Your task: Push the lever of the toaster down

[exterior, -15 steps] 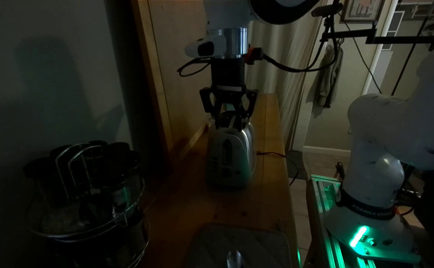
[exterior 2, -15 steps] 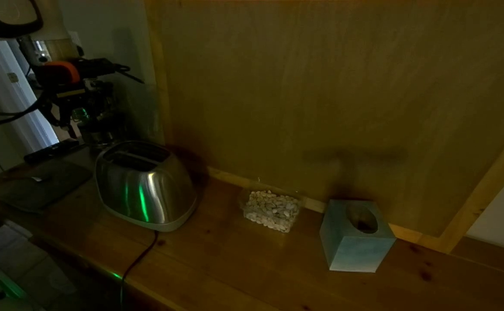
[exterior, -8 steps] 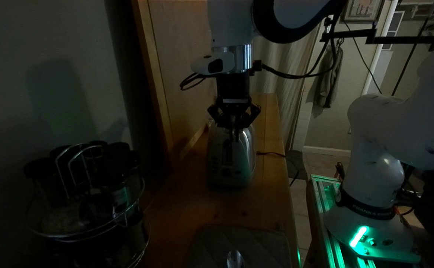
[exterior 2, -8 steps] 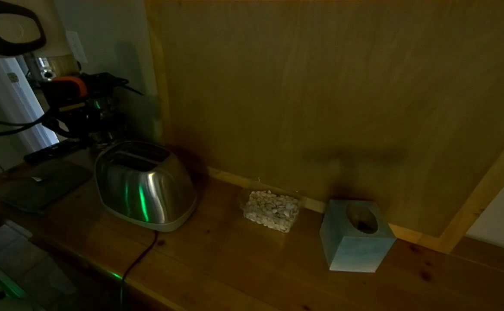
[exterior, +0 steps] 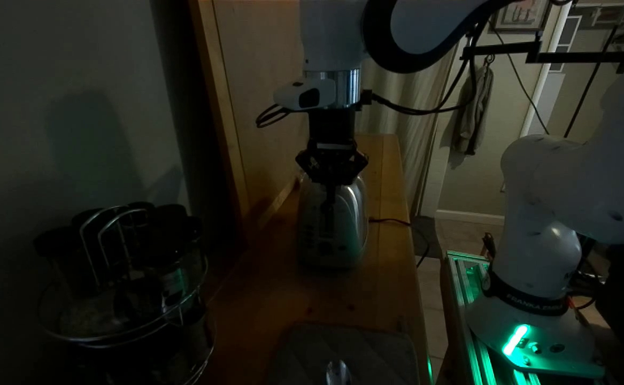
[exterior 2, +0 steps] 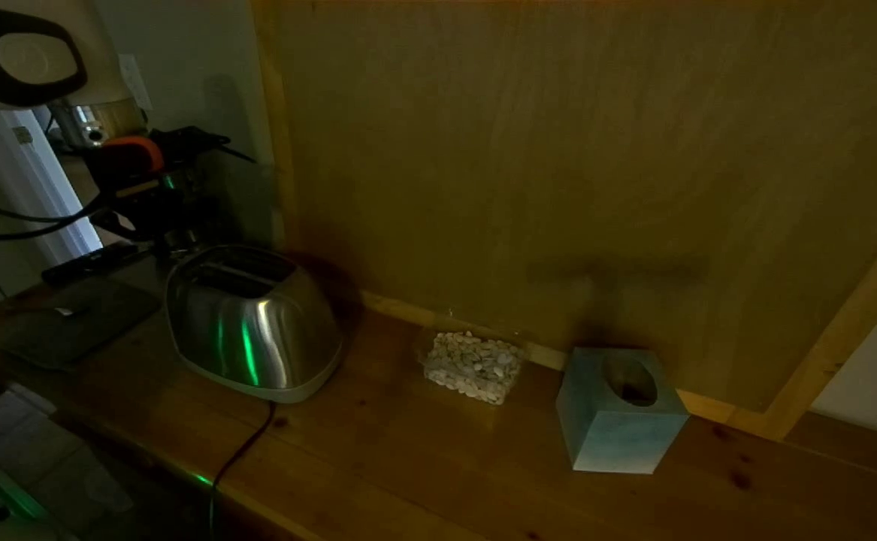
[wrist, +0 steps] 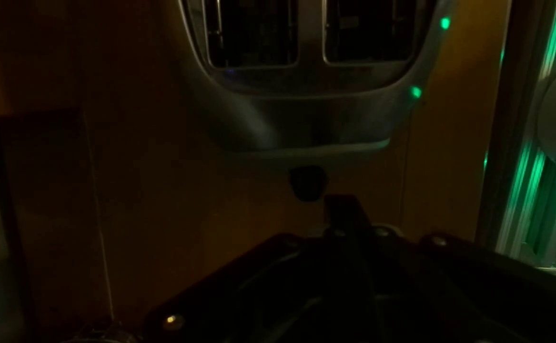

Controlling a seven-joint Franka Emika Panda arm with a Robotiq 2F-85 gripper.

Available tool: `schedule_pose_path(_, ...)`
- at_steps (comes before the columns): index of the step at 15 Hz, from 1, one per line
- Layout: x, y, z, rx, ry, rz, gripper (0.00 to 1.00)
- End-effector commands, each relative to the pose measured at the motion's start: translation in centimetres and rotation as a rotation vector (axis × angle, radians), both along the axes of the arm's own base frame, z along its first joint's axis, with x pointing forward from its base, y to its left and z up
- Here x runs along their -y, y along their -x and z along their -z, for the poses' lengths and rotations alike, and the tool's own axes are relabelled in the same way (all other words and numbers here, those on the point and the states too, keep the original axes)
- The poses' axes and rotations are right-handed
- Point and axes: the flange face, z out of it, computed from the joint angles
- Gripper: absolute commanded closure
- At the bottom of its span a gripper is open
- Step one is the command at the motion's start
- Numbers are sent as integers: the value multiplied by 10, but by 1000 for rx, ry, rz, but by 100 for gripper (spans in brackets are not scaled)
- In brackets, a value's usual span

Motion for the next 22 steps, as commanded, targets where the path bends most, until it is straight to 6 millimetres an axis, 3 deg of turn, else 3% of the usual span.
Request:
schedule_pose_path(1,6,-5,5,13,6,-41,97)
schedule_pose_path(12,4,-14,32,-35,-20,-80,96)
schedule_pose_path(22,-3,-18,70,-38,-16,-107,97)
